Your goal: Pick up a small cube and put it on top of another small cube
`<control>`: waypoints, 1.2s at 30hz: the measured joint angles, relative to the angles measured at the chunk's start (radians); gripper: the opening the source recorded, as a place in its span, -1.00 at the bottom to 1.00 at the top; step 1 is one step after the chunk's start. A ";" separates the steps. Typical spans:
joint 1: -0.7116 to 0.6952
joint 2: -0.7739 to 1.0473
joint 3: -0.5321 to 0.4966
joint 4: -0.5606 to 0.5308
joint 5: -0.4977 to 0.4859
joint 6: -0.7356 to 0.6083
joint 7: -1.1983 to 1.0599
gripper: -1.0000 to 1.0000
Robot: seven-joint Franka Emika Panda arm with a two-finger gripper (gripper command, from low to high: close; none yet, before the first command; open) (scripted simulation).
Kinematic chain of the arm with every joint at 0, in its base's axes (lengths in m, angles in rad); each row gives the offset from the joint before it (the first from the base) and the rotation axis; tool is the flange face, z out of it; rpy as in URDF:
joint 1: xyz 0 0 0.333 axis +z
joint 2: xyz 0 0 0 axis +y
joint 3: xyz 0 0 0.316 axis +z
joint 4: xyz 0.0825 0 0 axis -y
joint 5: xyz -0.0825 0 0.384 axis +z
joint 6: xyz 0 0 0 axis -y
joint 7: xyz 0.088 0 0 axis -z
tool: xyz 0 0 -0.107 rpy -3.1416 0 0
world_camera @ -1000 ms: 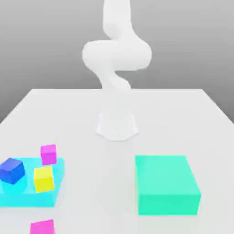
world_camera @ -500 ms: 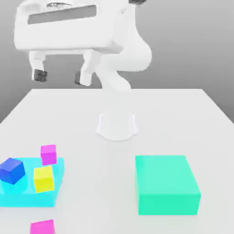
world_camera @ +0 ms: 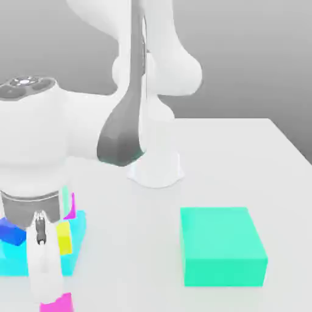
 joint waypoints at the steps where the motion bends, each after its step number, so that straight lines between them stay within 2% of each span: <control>1: -0.001 0.036 -0.002 0.006 0.005 0.022 0.007 0.00; 4: 0.000 0.146 -0.005 0.027 0.009 0.103 0.014 0.00; 5: 0.000 0.165 -0.006 0.031 0.008 0.118 0.015 -1.00; 11: 0.000 0.174 -0.006 0.033 0.008 0.128 0.015 -1.00; 16: -0.003 0.037 -0.004 0.003 0.011 0.020 0.012 -1.00; 26: -0.093 -0.315 -0.092 -0.269 -0.116 -0.066 -0.184 -1.00; 36: -0.160 -0.678 -0.186 -0.557 -0.119 -0.134 -0.489 -1.00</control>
